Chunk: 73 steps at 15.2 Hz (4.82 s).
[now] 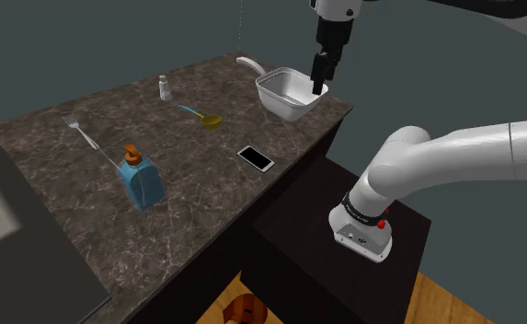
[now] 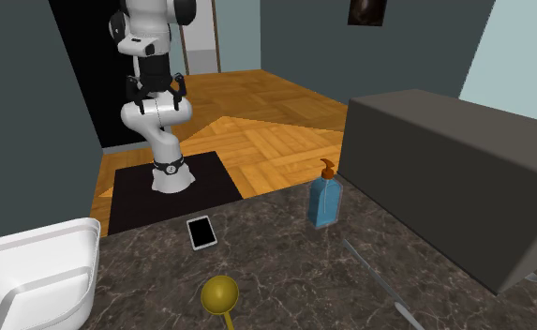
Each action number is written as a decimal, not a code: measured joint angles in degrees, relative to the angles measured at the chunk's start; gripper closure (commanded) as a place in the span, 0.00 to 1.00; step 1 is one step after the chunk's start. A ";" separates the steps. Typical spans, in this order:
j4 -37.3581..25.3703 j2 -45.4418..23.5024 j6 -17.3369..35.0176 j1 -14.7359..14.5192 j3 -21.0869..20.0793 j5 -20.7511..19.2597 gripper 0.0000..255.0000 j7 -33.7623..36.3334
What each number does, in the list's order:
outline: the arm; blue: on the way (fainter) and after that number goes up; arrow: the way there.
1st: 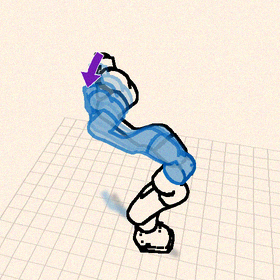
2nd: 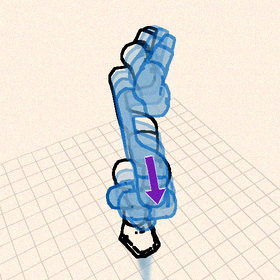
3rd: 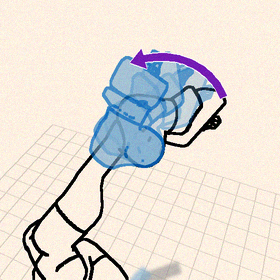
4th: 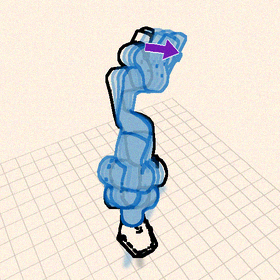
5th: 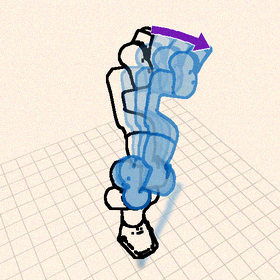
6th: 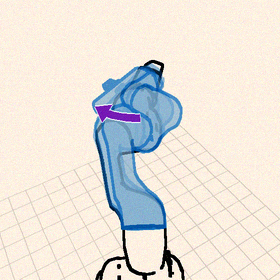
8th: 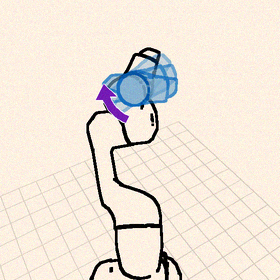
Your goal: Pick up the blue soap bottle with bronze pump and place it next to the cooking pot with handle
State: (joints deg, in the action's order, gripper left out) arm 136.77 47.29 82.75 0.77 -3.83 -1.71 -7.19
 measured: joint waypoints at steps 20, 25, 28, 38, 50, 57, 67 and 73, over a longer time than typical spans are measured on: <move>-8.79 -24.28 19.58 -2.77 -19.64 9.81 0.00 23.89; -15.85 -34.57 23.66 -2.56 -24.49 7.39 0.00 31.18; -20.93 -41.37 25.46 -2.88 -27.09 4.54 0.00 36.14; -42.39 -65.09 25.86 -9.98 -30.05 -9.01 0.00 51.83; -47.98 -74.30 28.83 -14.07 -28.52 -14.04 0.00 55.93; -47.76 -74.30 29.08 -14.04 -28.51 -14.07 1.00 55.94; -47.94 -74.16 28.76 -14.02 -28.56 -13.97 1.00 55.89; -50.78 -73.19 25.14 -14.01 -28.91 -13.26 1.00 55.23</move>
State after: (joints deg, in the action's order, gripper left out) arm 85.99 -25.90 107.90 -13.23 -32.73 -14.96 48.05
